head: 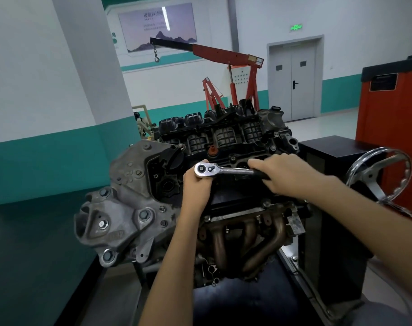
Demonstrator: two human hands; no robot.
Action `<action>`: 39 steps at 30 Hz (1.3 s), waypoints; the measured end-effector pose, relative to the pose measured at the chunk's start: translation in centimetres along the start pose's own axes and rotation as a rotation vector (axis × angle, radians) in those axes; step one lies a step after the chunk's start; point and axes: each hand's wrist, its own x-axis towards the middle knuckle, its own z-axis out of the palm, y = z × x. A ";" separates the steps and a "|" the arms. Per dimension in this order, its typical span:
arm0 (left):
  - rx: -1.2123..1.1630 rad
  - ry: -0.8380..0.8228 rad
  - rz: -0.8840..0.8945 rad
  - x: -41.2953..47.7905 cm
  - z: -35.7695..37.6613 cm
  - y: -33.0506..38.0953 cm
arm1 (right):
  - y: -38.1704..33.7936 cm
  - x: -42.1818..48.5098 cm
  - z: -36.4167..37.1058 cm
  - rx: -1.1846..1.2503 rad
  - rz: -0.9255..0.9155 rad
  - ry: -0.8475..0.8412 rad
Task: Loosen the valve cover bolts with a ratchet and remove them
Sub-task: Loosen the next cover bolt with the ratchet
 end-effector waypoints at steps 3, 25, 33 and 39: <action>-0.043 0.054 -0.014 -0.5 0.6 0.0 | -3.5 -3.2 3.0 0.192 0.152 0.051; -0.023 0.020 -0.015 -0.4 0.3 -0.1 | -3.0 -2.8 2.9 0.245 0.125 0.034; 0.084 0.085 0.035 -0.4 0.6 0.2 | -17.7 -4.3 7.9 1.047 0.474 0.122; 0.042 -0.025 -0.037 0.1 0.2 0.0 | -5.8 -4.5 4.5 0.579 0.239 -0.059</action>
